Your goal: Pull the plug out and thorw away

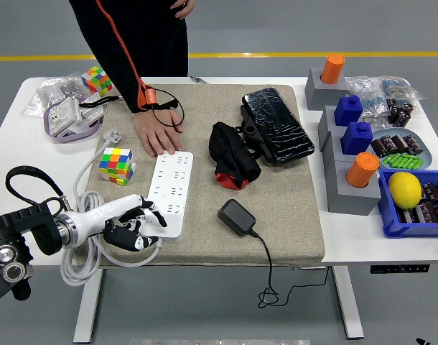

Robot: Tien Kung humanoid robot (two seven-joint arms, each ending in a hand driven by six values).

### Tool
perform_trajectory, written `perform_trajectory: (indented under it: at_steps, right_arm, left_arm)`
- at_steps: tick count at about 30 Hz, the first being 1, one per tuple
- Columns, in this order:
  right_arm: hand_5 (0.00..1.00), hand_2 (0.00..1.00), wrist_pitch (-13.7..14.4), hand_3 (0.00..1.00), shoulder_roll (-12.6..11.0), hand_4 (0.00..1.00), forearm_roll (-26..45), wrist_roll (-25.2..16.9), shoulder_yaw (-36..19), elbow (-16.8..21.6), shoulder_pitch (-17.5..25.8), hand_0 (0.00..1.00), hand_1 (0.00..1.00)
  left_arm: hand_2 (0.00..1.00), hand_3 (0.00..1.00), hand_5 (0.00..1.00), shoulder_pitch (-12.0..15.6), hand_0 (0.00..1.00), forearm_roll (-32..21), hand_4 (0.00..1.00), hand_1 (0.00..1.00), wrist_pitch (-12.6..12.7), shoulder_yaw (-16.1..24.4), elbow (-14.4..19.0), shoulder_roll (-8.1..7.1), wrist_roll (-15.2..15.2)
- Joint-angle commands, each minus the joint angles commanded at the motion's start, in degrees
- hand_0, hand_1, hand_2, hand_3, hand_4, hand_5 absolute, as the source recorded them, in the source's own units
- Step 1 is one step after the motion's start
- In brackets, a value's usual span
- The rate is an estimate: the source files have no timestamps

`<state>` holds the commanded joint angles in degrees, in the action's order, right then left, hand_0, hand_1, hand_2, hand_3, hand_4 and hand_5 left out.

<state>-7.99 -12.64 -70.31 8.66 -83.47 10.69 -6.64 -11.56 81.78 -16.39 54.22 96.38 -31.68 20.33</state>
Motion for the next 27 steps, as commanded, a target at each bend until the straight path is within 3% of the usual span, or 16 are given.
perform_trajectory:
  at_steps: [2, 3, 8, 9, 27]
  right_arm:
    - [0.471, 0.683, 0.02, 0.596, -0.01, 0.998, -0.03, 0.00, -0.02, 0.00, 0.02, 0.639, 0.676]
    - [0.471, 0.683, 0.01, 0.597, -0.01, 0.998, -0.01, 0.00, 0.02, 0.00, 0.07, 0.639, 0.676]
    - [0.471, 0.683, 0.01, 0.597, 0.02, 0.998, 0.03, 0.01, 0.18, -0.01, 0.20, 0.639, 0.676]
    - [0.471, 0.683, 0.02, 0.597, 0.02, 0.998, 0.04, 0.01, 0.21, 0.00, 0.19, 0.639, 0.676]
    - [0.471, 0.683, 0.01, 0.597, 0.23, 0.998, -0.11, 0.00, -0.30, 0.01, 0.27, 0.638, 0.676]
  left_arm:
    - [0.143, 0.672, 0.002, 0.03, 0.067, -0.14, 0.666, 0.069, -0.02, -0.15, -0.06, -0.03, 0.06]
    - [0.139, 0.845, 0.002, 0.05, 0.063, -0.13, 0.636, 0.066, -0.01, -0.21, -0.07, -0.08, 0.10]
    - [0.139, 0.845, 0.002, 0.17, 0.063, -0.32, 0.636, 0.066, 0.28, -0.21, 0.32, -0.22, -0.04]
    - [0.135, 0.858, 0.002, 0.17, 0.059, -0.39, 0.571, 0.062, 0.26, -0.13, 0.41, -0.21, 0.05]
    - [0.138, 0.835, 0.002, 0.29, 0.060, -0.25, 0.621, 0.064, -1.25, -0.34, -0.56, -0.17, 2.31]
